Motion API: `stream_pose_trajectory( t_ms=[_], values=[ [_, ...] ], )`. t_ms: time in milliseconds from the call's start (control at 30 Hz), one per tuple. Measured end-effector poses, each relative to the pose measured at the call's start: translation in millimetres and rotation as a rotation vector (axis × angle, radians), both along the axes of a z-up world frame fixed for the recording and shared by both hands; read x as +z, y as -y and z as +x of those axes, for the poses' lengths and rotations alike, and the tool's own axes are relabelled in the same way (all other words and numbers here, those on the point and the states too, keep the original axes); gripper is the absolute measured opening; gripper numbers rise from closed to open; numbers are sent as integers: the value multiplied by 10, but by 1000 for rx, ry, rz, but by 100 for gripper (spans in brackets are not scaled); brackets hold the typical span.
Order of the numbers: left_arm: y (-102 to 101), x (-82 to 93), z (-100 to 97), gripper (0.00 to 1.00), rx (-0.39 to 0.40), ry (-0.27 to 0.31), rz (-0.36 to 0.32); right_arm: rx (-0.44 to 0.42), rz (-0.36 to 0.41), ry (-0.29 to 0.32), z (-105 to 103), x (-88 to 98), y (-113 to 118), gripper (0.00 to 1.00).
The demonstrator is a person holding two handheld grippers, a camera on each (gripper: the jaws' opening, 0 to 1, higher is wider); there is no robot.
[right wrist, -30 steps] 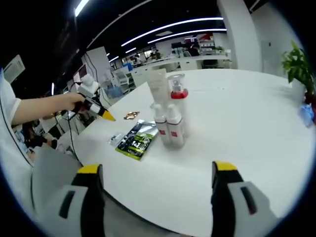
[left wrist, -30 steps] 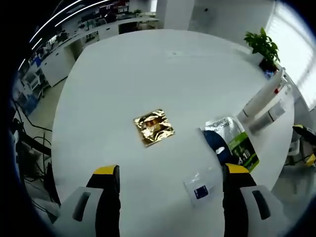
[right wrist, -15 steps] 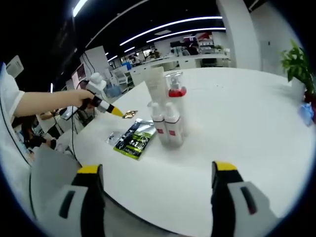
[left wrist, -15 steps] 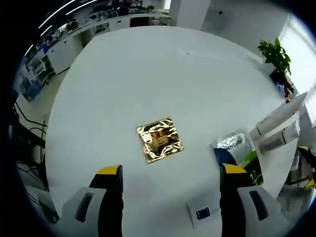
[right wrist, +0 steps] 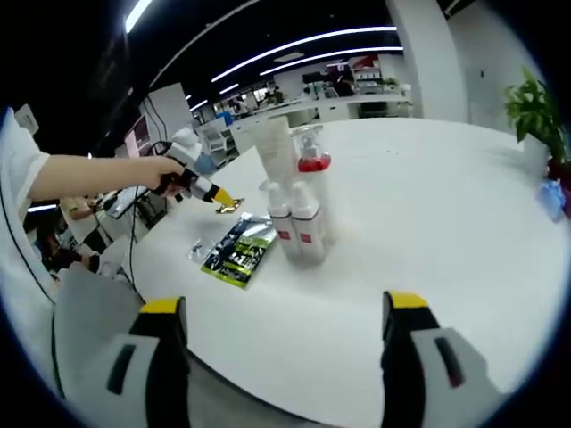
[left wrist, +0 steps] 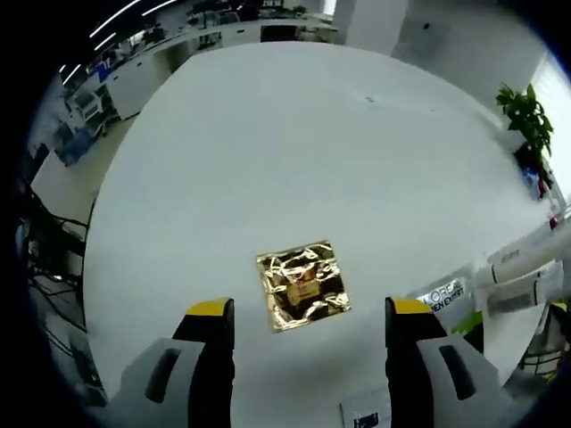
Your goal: Arrange the skincare products in the storage area until every visible bottle or jar stands upright without overlapping.
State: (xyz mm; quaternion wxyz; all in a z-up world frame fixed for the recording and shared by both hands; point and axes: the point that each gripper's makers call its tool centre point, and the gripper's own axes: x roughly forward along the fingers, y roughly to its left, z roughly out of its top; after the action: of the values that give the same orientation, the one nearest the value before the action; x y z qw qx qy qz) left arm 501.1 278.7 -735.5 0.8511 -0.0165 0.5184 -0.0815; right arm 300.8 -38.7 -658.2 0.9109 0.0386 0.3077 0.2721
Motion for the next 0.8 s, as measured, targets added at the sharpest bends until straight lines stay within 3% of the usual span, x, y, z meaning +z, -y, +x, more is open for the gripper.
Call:
stream_pose_trajectory(
  t_ms=[433,600,733,800],
  values=[
    [-20,-144,21,59,31,-22,42,-7,0,-17,-5,-45,-12,90],
    [-32,-132,23,57,32,-15,57,-4,-1,-20,8,-54,-24,90],
    [-44,-145,-14,54,-13,5,117,-3,2,-21,18,-52,-41,90],
    [-35,-130,-15,54,1,17,103,0,2,-21,24,-49,-51,90]
  ],
)
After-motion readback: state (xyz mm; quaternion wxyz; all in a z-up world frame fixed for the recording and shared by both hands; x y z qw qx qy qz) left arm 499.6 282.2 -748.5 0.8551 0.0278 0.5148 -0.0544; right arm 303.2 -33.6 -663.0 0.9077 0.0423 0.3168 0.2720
